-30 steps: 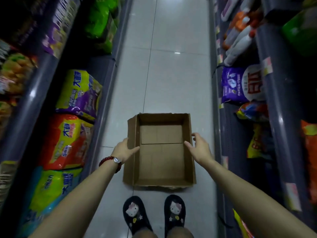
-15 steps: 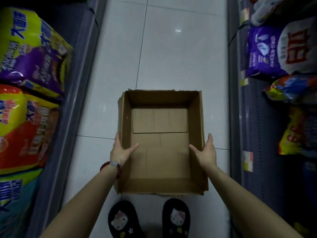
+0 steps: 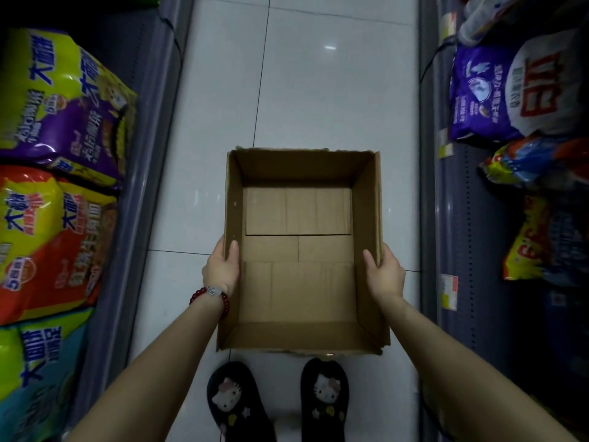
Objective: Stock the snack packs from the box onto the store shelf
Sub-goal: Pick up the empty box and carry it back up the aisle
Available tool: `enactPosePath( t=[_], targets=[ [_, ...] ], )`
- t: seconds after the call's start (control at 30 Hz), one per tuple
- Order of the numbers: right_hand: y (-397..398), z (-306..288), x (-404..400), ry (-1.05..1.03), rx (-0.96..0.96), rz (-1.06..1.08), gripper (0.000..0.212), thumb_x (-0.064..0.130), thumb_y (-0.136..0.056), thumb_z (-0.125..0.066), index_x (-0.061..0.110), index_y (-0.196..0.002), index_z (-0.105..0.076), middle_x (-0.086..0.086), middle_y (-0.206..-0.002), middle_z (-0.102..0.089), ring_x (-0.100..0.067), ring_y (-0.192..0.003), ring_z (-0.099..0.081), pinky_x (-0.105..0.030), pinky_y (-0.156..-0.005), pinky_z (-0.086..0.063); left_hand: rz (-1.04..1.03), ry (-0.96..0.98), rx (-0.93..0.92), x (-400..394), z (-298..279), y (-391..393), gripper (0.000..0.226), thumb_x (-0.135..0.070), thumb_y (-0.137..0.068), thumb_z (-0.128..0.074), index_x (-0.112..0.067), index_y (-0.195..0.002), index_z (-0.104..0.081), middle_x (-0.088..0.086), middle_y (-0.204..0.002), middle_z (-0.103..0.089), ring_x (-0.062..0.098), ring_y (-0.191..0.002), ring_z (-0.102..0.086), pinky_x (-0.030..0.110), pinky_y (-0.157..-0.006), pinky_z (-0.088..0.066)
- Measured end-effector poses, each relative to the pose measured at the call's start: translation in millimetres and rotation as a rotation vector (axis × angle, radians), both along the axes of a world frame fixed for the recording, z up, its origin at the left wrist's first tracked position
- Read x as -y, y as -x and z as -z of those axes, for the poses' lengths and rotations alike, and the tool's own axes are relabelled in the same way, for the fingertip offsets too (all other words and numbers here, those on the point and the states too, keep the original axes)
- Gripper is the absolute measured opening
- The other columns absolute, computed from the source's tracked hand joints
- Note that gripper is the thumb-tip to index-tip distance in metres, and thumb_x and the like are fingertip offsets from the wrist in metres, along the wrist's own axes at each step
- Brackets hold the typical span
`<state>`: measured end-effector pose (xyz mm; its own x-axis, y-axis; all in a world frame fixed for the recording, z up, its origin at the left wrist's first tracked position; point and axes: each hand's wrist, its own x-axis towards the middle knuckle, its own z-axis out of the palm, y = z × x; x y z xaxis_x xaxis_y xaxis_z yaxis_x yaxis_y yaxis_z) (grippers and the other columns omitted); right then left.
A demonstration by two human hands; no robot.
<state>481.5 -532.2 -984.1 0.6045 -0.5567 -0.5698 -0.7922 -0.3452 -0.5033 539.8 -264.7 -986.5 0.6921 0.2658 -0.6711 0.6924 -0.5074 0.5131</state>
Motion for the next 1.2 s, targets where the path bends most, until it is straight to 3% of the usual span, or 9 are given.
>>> enactPosePath(
  t=[0.17,0.33,0.5,0.7,0.8,0.93,1.03,1.2],
  targets=[
    [-16,-105,2,0.021,-0.015,-0.002,0.053,0.034,-0.099,-0.046,0.013,-0.146,-0.035,-0.014,-0.143,-0.048,-0.033,-0.134,-0.041,-0.043,-0.109,-0.034,-0.008,0.010,0.040,0,-99,-14,0.047,-0.041,-0.101,-0.032,-0.023,-0.143,-0.041,0.005,-0.143,-0.048,0.033,-0.133,-0.041,0.042,-0.111,-0.031],
    [-33,-238,10,0.034,0.016,-0.047,0.050,0.035,-0.099,-0.047,0.011,-0.142,-0.043,-0.014,-0.135,-0.055,-0.033,-0.127,-0.049,-0.040,-0.105,-0.039,-0.002,0.023,0.025,1,-234,-37,0.048,-0.041,-0.100,-0.033,-0.021,-0.144,-0.038,0.009,-0.148,-0.042,0.033,-0.136,-0.037,0.039,-0.113,-0.027],
    [-54,-375,20,0.075,0.066,-0.081,0.049,0.042,-0.095,-0.049,0.014,-0.136,-0.050,-0.016,-0.121,-0.064,-0.033,-0.113,-0.059,-0.046,-0.095,-0.051,-0.002,-0.005,0.069,9,-380,-67,0.053,-0.039,-0.101,-0.034,-0.013,-0.147,-0.031,0.011,-0.153,-0.033,0.032,-0.140,-0.031,0.038,-0.114,-0.024],
    [-80,-518,32,0.110,0.196,-0.061,0.049,0.041,-0.095,-0.049,0.011,-0.134,-0.052,-0.016,-0.126,-0.061,-0.035,-0.118,-0.056,-0.042,-0.098,-0.047,0.044,-0.023,0.164,15,-524,-99,0.054,-0.042,-0.099,-0.035,-0.015,-0.146,-0.034,0.011,-0.152,-0.034,0.036,-0.139,-0.031,0.040,-0.115,-0.025],
    [-80,-564,37,0.120,0.260,-0.067,0.043,0.043,-0.094,-0.049,0.013,-0.124,-0.057,-0.016,-0.115,-0.065,-0.033,-0.106,-0.062,-0.047,-0.092,-0.052,0.059,-0.012,0.230,18,-575,-107,0.051,-0.040,-0.099,-0.036,-0.015,-0.144,-0.038,0.011,-0.150,-0.039,0.035,-0.137,-0.036,0.038,-0.114,-0.028],
    [-70,-621,33,0.149,0.317,-0.046,0.041,0.037,-0.096,-0.050,0.012,-0.126,-0.057,-0.015,-0.125,-0.061,-0.035,-0.115,-0.058,-0.046,-0.097,-0.048,0.121,-0.018,0.270,20,-625,-107,0.053,-0.043,-0.099,-0.033,-0.018,-0.145,-0.036,0.010,-0.151,-0.038,0.036,-0.137,-0.033,0.041,-0.115,-0.026],
    [-59,-646,30,0.182,0.385,0.001,0.033,0.031,-0.095,-0.052,0.011,-0.121,-0.061,-0.015,-0.119,-0.065,-0.033,-0.117,-0.057,-0.044,-0.098,-0.048,0.195,0.035,0.272,13,-639,-115,0.057,-0.052,-0.096,-0.033,-0.023,-0.144,-0.039,0.009,-0.148,-0.042,0.036,-0.135,-0.036,0.048,-0.113,-0.029],
    [-38,-672,22,0.161,0.441,0.143,0.022,0.026,-0.093,-0.057,0.011,-0.107,-0.066,-0.009,-0.099,-0.069,-0.027,-0.097,-0.065,-0.040,-0.086,-0.054,0.336,0.118,0.318,17,-672,-130,0.058,-0.045,-0.099,-0.035,-0.011,-0.145,-0.036,0.010,-0.152,-0.036,0.031,-0.139,-0.033,0.041,-0.116,-0.026]
  ],
)
